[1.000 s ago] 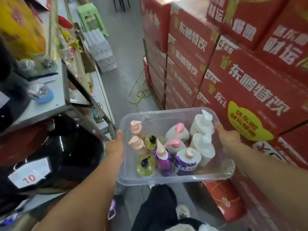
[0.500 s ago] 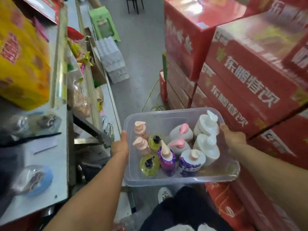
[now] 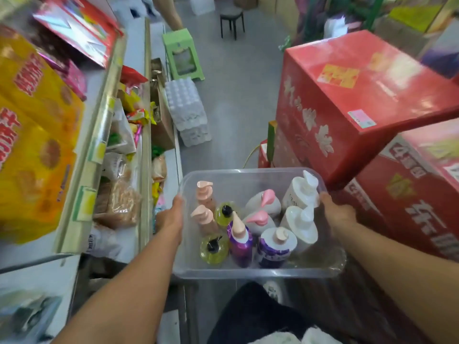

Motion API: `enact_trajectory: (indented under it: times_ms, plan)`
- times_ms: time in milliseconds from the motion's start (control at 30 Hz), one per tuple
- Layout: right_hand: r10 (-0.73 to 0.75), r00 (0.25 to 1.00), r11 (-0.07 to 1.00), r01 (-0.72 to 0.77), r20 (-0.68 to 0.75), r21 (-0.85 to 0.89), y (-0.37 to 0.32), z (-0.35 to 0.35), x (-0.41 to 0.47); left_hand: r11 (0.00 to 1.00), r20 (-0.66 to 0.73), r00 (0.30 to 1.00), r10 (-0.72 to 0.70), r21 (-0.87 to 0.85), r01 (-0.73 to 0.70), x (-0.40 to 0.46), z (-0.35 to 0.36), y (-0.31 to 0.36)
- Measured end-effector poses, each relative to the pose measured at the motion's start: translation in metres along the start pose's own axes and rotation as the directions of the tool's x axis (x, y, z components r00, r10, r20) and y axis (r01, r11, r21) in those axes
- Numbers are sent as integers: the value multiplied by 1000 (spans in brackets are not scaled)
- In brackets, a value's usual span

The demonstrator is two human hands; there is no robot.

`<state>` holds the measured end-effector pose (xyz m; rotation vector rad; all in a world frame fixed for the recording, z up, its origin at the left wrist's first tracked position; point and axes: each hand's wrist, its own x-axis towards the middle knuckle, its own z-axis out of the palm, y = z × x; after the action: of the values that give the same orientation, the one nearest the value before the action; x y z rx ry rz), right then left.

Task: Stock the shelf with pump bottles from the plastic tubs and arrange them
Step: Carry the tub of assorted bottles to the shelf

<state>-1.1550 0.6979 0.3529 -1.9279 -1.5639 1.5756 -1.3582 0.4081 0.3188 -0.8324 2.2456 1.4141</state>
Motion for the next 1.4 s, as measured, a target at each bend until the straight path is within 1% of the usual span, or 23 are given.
enact_trajectory:
  times_ms: [67, 100, 200, 233, 433, 500, 633, 700, 767, 867, 933, 1067, 1233, 1333, 1400]
  plan:
    - [-30, 1000, 999, 30, -1, 15, -25, 19, 11, 999, -28, 999, -23, -37, 21, 40, 11, 12]
    - [-35, 999, 999, 35, -1, 26, -38, 27, 15, 998, -28, 999, -37, -61, 35, 37, 12, 28]
    - [-65, 998, 998, 65, 11, 12, -81, 59, 32, 993, -97, 995, -9, -118, -3, 8, 8, 89]
    - [-83, 996, 997, 83, 19, 9, -95, 70, 39, 992, -106, 994, -8, -128, -6, 14, 11, 101]
    - [-129, 991, 991, 130, 27, -43, -168, 145, 81, 985, -100, 993, -57, -169, 39, 86, 38, 154]
    - [-121, 993, 991, 121, 7, -60, -192, 176, 100, 984, -117, 989, -86, -166, 66, 116, 49, 179]
    - [-67, 996, 997, 65, -54, -36, -236, 245, 132, 982, -87, 987, -133, -147, 119, 192, 75, 233]
    - [-36, 996, 999, 34, -80, -29, -261, 276, 143, 980, -56, 986, -154, -134, 146, 237, 86, 259]
    - [-20, 997, 1000, 20, -78, -4, -289, 306, 155, 982, -19, 988, -152, -120, 149, 280, 99, 290]
    - [-23, 998, 1000, 22, -51, -18, -329, 343, 172, 995, -58, 995, -86, -62, 83, 306, 112, 351]
    - [-3, 999, 1000, 2, -52, -21, -357, 364, 185, 997, -87, 995, -50, -61, 44, 319, 121, 388]
    - [18, 997, 1000, -18, -79, 3, -417, 398, 212, 998, -71, 997, -16, -54, 12, 355, 151, 447]
    - [24, 999, 1000, -23, -42, 22, -489, 435, 270, 999, -91, 996, -26, -30, 23, 391, 197, 512]
    - [21, 1000, 999, -21, -13, 36, -537, 461, 319, 999, -84, 996, -24, -29, 22, 426, 239, 556]
    - [27, 1000, 999, -27, 0, 27, -569, 478, 356, 999, -84, 995, -47, -30, 45, 462, 275, 581]
